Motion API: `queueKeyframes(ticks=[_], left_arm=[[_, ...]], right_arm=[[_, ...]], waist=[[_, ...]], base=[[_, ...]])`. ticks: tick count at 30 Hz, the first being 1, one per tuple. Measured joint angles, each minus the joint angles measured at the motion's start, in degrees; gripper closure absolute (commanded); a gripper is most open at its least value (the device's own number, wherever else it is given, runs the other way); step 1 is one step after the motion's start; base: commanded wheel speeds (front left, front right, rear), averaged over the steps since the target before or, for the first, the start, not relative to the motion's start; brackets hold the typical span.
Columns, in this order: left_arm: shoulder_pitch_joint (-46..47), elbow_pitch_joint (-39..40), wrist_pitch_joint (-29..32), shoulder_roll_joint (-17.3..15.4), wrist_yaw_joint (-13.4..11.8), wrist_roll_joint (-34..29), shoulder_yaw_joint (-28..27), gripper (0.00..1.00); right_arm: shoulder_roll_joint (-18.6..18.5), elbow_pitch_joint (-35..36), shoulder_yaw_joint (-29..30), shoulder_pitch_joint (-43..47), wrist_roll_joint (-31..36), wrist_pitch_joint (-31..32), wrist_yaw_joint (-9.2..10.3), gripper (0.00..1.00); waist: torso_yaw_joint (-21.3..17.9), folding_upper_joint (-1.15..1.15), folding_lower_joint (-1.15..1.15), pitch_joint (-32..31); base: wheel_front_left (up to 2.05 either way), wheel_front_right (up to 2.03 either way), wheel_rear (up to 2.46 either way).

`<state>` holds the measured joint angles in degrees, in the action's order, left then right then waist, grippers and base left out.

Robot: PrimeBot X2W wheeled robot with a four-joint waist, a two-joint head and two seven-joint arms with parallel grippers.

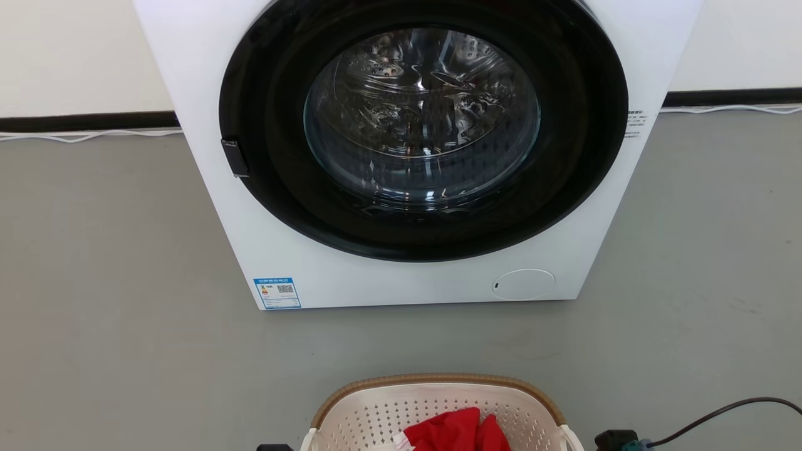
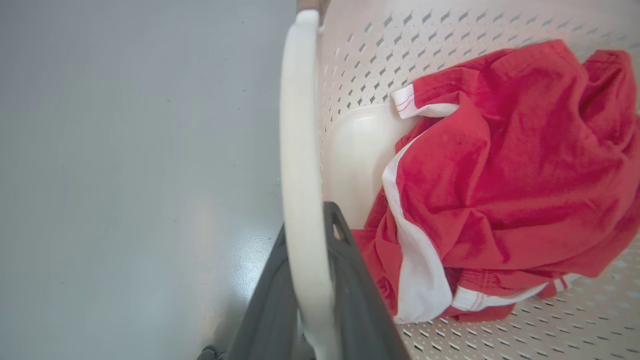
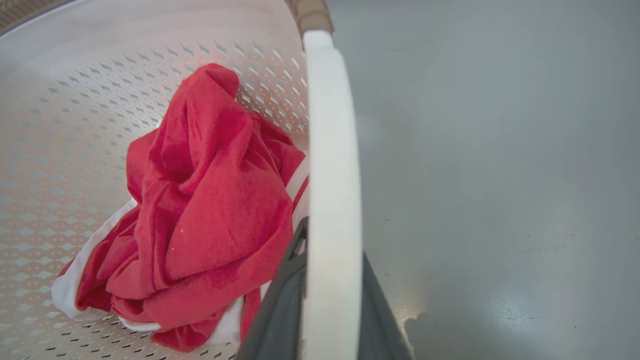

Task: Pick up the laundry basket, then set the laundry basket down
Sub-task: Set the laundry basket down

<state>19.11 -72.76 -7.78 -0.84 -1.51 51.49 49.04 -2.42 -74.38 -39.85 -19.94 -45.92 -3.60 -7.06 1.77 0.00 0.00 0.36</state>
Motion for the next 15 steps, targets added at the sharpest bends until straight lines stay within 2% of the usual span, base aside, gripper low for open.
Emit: queueKeyframes(ticks=[8, 15], left_arm=[[0.37, -0.03, -0.82, -0.05, -0.22, 0.97, 0.34, 1.0], [6.1, 0.0, -2.23, -0.18, -0.54, 0.97, 0.35, 1.0]], right_arm=[[-0.01, -0.08, -0.48, -0.96, -0.05, -0.55, 0.0, 1.0], [-0.27, -0.24, -0.32, -7.77, 0.11, -1.92, 0.0, 1.0]], waist=[[0.11, 0.0, 0.0, 2.15], [0.28, 0.0, 0.0, 7.22]], base=[[0.0, 0.0, 0.0], [0.0, 0.0, 0.0]])
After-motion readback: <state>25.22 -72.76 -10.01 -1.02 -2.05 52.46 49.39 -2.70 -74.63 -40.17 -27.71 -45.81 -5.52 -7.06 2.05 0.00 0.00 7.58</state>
